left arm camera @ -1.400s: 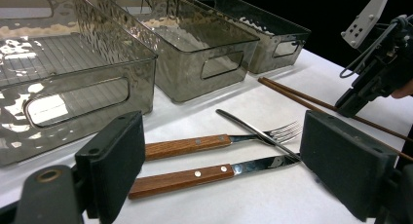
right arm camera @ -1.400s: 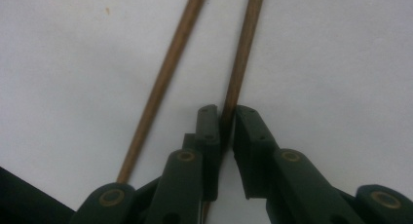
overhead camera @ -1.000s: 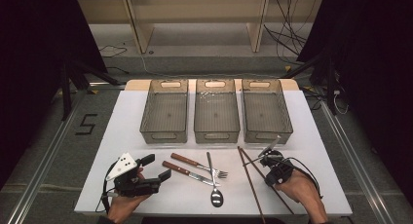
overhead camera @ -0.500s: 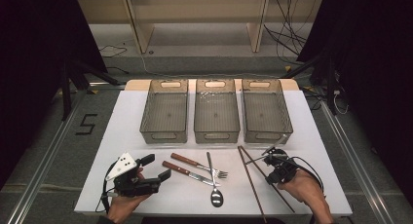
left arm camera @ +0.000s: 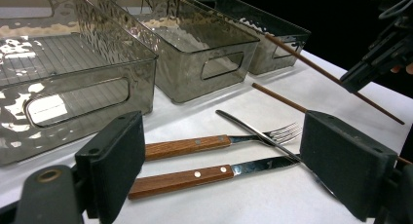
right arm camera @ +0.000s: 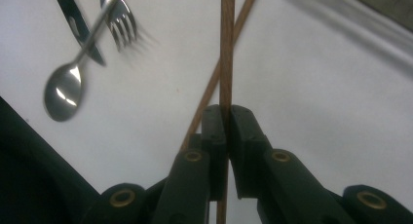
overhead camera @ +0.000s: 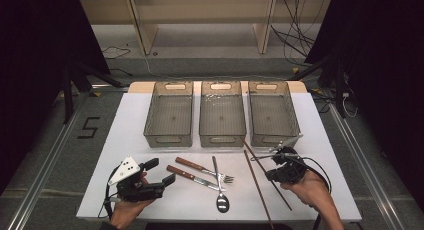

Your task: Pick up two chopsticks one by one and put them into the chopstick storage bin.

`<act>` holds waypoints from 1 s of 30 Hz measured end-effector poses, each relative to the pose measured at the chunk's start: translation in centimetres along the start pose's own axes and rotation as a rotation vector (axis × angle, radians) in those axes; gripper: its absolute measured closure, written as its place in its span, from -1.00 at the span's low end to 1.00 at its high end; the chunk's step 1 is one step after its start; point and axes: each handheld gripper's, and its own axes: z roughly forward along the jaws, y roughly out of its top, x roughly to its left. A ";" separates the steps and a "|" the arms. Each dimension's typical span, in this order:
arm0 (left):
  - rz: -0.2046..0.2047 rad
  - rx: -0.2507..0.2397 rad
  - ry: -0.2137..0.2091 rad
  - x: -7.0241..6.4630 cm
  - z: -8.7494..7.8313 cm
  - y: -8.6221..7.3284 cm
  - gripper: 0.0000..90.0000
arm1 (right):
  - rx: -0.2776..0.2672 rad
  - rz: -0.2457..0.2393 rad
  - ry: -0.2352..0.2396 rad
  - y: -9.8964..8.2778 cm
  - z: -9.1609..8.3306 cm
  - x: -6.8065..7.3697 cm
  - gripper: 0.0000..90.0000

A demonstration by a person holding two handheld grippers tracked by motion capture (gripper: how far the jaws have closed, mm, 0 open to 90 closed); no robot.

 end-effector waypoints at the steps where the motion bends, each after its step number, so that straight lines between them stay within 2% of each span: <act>1: 0.001 0.000 0.000 0.0 0.0 0.0 -0.64 | -0.019 -0.002 0.009 0.1 -0.1 0.0 0.90; 7: 0.000 -0.001 0.003 0.0 0.0 0.0 -0.64 | -0.105 0.003 0.061 1.0 -0.3 0.3 0.90; 9: 0.000 -0.001 0.003 0.0 0.0 0.0 -0.64 | -0.116 0.009 0.069 1.2 -0.4 0.4 0.90; 14: 0.002 0.000 0.004 0.1 0.0 0.0 -0.64 | -0.191 0.017 0.093 2.2 -0.4 0.7 0.90; 25: -0.001 0.003 0.002 0.0 0.1 0.0 -0.64 | -0.257 0.028 0.121 3.8 -0.1 1.6 0.90; 30: 0.003 0.001 0.003 0.0 0.0 0.0 -0.64 | -0.305 0.033 0.148 5.8 0.3 2.5 0.90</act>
